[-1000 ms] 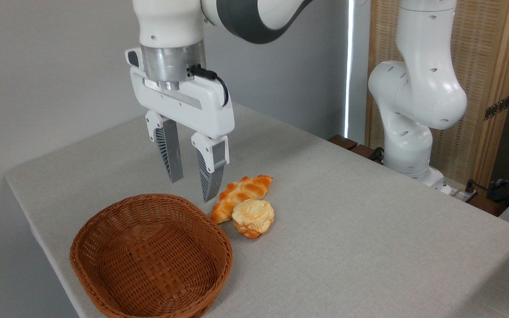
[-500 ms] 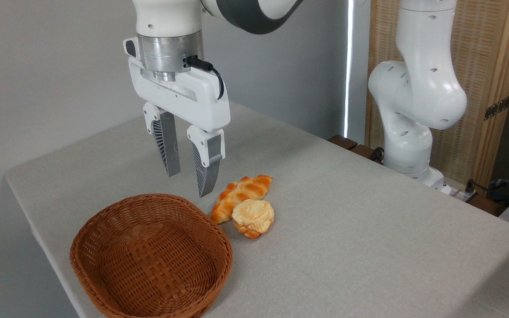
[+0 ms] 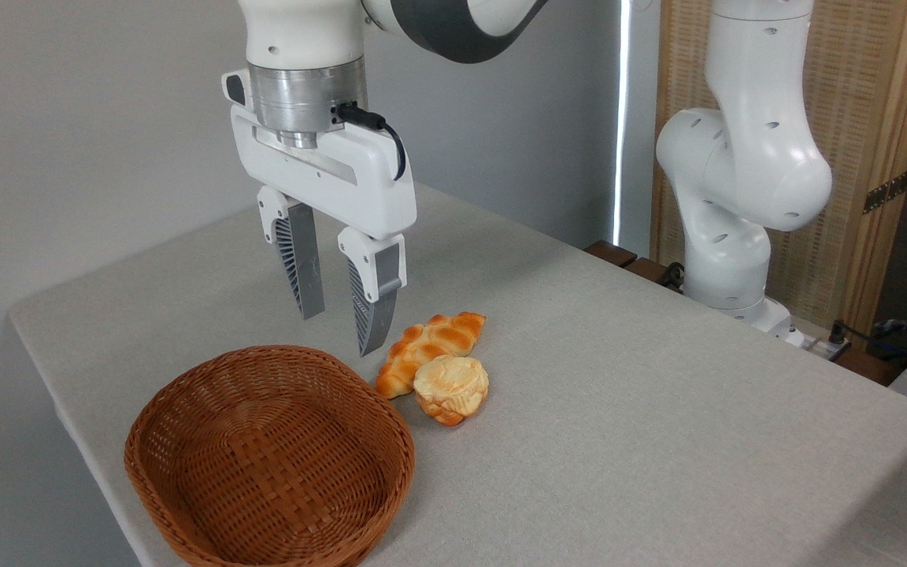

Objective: Put bread into the basket

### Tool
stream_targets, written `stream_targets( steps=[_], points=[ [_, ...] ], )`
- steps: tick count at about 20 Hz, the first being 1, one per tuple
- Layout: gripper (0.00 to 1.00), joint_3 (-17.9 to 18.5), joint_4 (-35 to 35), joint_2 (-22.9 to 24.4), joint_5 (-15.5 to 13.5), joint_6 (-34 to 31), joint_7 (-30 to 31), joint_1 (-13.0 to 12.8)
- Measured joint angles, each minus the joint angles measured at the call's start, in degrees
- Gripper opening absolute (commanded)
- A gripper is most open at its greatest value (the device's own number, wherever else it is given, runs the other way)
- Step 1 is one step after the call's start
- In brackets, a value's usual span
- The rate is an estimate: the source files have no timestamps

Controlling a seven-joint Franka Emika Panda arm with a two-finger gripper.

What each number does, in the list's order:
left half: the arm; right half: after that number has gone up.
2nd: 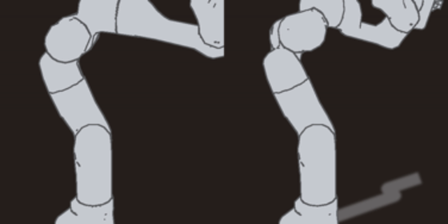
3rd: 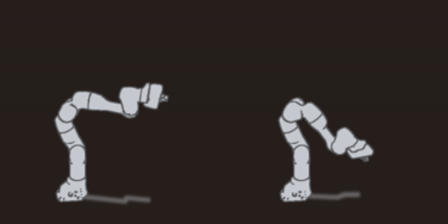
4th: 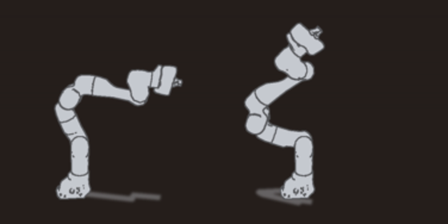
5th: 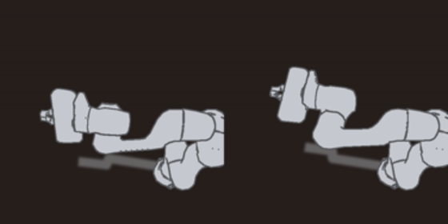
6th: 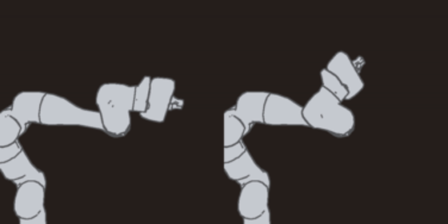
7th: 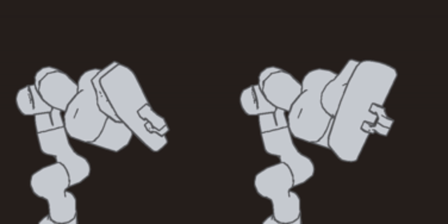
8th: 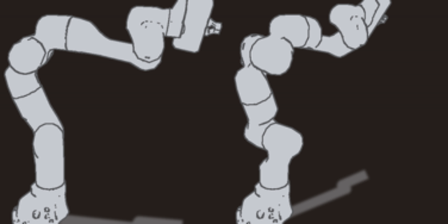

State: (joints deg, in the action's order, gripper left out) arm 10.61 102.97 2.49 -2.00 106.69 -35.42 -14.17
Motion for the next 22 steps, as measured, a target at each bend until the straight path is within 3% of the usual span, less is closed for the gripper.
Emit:
stream_targets(
  steps=[22],
  points=[
    [1.0,0.62,0.0,-0.01,0.0,-2.05,-0.18,0.01]
  ],
)
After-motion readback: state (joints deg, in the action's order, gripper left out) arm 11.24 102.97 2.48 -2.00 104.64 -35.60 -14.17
